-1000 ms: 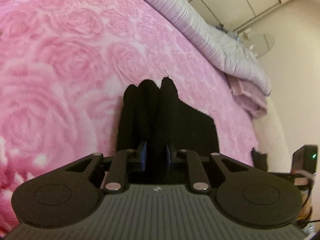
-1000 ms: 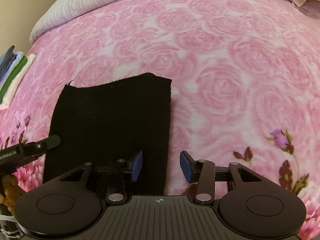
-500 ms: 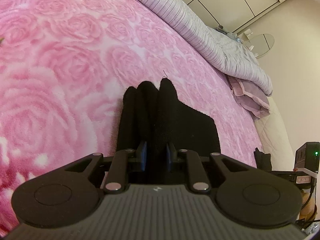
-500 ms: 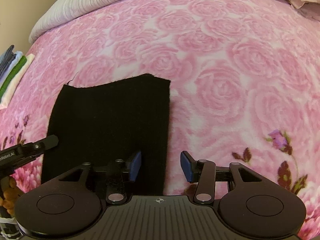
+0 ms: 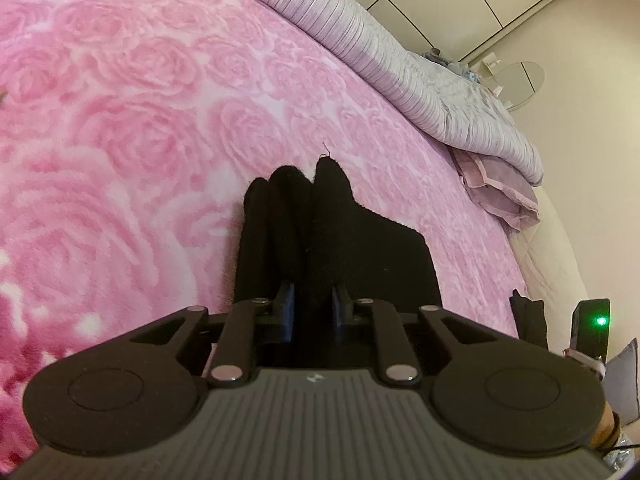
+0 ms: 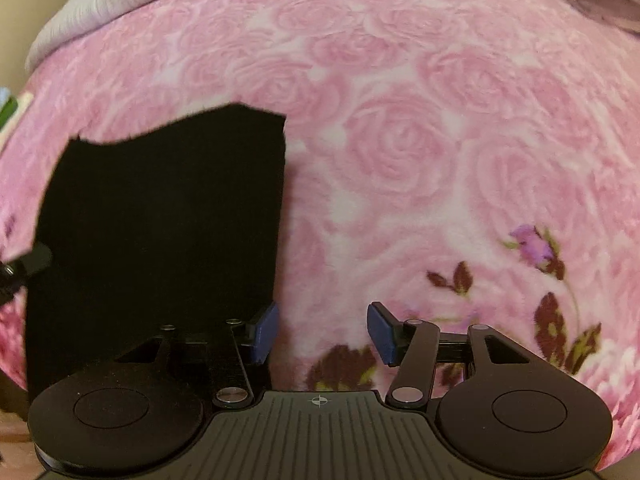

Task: Fold clothes

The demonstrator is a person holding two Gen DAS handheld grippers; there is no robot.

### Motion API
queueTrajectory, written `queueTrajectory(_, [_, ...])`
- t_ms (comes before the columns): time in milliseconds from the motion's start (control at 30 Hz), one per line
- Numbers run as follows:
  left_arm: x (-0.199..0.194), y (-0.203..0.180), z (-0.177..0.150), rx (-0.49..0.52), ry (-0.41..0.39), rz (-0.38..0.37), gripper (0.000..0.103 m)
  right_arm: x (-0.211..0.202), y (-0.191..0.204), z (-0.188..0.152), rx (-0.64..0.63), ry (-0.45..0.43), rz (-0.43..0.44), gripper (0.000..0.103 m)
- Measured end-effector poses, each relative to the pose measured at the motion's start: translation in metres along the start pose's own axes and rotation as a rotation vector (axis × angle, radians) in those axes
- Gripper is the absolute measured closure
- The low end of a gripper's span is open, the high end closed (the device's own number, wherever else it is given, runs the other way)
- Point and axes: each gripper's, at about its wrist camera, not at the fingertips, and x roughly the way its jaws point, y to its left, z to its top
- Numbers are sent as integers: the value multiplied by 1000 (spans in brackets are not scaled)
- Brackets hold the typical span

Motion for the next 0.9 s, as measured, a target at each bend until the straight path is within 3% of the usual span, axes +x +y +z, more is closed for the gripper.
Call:
queueTrajectory(133, [-7,4,3,-5,-9,13,89,-2,10,-2,-17,3,15,61])
queueTrajectory(433, [-3,17,7,-23,-7,27,90,0,26,-1,-57,-1,5,61])
queueTrajectory(633, [2,30,3,-72,-8,-5,89,3,21,-1,-27,4,14,61])
queueTrajectory(900, [-13,14,-3,-7,-27,41,86,2,22,-5,-25,-7,-5,61])
